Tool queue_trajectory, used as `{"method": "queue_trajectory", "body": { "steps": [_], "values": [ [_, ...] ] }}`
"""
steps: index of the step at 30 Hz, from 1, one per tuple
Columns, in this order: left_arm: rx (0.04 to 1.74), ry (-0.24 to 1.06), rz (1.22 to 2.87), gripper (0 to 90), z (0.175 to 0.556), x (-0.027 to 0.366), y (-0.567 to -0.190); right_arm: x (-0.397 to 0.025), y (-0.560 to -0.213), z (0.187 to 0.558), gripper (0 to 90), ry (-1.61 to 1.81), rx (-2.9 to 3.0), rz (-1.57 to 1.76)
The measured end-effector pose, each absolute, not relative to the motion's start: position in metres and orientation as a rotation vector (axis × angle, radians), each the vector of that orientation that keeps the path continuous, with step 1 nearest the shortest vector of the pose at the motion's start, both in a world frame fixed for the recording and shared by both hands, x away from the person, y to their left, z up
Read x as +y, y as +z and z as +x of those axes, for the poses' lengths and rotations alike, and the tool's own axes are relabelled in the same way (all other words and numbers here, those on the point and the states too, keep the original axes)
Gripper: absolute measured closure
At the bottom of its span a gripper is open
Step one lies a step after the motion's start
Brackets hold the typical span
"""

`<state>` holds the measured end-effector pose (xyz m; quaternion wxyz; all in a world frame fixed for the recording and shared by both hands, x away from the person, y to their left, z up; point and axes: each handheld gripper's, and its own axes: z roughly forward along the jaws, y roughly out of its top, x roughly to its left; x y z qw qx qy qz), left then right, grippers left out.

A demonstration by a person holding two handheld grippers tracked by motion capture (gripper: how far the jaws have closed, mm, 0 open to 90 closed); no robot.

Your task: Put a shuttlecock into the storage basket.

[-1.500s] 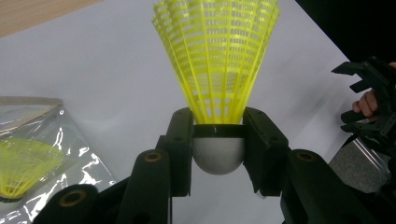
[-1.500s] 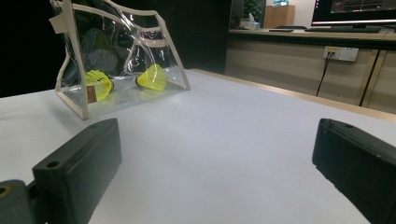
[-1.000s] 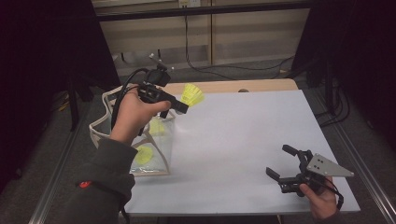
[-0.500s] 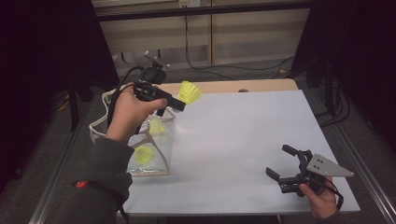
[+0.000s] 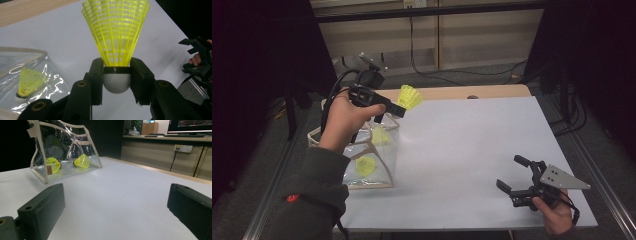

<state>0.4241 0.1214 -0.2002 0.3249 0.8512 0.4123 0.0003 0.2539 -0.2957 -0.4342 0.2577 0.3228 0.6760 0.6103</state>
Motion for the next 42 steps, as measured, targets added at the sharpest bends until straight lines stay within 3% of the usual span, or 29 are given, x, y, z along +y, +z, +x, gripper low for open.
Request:
{"method": "queue_trajectory", "body": {
  "steps": [42],
  "values": [
    [1.130,0.030,2.206,64.9,0.420,0.149,-0.195,-0.295,-0.434,0.254,1.1,1.656,1.833,0.873]
  ]
}}
